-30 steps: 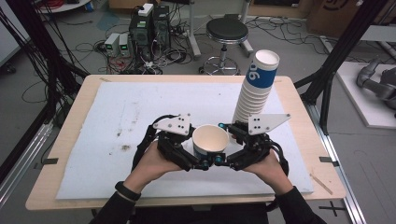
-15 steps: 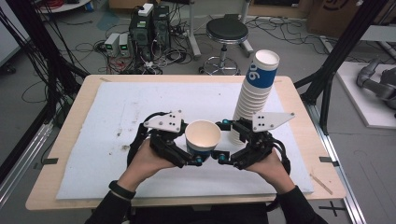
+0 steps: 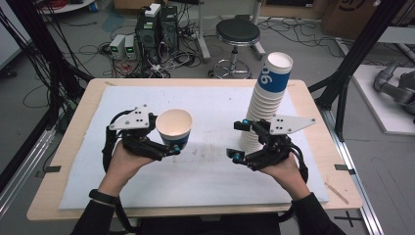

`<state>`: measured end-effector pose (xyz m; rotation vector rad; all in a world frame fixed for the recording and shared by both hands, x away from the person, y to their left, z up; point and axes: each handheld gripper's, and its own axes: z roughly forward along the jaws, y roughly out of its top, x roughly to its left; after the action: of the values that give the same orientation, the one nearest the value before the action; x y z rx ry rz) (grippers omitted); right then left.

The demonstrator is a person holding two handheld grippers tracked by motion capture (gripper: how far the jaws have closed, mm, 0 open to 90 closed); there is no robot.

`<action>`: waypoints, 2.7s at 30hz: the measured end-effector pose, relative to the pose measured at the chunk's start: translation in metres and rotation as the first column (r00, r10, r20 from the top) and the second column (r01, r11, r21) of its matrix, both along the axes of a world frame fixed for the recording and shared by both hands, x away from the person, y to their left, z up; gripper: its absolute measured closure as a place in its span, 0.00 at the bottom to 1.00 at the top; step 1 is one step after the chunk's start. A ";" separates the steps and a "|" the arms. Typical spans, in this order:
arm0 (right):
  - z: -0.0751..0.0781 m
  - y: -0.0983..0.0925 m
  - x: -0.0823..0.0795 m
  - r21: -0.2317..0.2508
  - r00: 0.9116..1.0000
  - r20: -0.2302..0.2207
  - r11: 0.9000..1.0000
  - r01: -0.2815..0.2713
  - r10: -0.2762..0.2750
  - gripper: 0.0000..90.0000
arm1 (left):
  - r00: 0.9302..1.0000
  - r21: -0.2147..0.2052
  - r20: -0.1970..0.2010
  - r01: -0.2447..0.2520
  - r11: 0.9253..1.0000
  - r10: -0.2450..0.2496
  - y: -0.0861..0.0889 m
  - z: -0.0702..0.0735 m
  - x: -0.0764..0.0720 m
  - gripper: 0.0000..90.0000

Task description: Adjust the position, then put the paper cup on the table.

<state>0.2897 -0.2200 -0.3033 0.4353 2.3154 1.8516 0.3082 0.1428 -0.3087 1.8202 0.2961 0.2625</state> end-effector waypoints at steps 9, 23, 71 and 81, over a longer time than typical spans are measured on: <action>-0.007 -0.007 0.005 -0.023 0.998 0.013 0.998 0.058 -0.057 0.16 | 0.988 -0.024 -0.012 -0.157 0.987 0.157 0.040 -0.024 0.010 0.29; -0.016 -0.021 0.012 -0.028 0.989 0.025 0.989 0.145 -0.144 0.16 | 0.954 -0.018 -0.029 -0.299 0.954 0.298 0.065 -0.049 0.013 0.29; -0.018 -0.020 0.016 -0.053 0.986 0.034 0.985 0.165 -0.164 0.16 | 0.884 -0.040 -0.068 -0.466 0.884 0.463 0.080 -0.085 0.007 0.29; -0.019 -0.016 0.016 -0.067 0.987 0.037 0.985 0.159 -0.157 0.16 | 0.851 -0.041 -0.067 -0.524 0.851 0.521 0.082 -0.109 0.012 0.28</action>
<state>0.3061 -0.2361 -0.3225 0.5585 2.2458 1.6878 0.3201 0.2251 -0.4178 1.6606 0.8356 0.5803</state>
